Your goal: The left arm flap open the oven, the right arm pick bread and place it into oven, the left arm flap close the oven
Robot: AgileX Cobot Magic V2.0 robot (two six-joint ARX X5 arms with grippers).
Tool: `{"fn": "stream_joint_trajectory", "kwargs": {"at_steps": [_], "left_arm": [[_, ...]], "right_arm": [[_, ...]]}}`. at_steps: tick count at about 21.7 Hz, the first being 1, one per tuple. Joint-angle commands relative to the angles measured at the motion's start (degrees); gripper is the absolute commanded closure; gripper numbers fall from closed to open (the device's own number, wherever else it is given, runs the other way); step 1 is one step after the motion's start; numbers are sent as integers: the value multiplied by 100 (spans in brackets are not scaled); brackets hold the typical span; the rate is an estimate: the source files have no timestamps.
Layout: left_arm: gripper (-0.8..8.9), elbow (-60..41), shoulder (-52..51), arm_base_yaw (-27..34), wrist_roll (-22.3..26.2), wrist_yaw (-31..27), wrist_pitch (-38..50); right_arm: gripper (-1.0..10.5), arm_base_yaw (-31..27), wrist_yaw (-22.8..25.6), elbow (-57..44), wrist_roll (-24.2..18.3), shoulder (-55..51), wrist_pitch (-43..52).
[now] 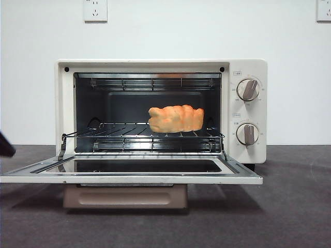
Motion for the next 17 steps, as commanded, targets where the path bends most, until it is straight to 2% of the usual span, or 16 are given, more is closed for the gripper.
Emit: {"fn": "stream_joint_trajectory", "kwargs": {"at_steps": [1,15,17], "left_arm": [[805,-249,42,22,-153,20,221],[805,-684,337,68,-81,-243,308],[805,-684,385,138,-210,7,570]], "right_arm": [[523,37,17,39,-35,7,50],[523,37,144,39,87,7,55],[523,37,142,39,109,7,50]]}}
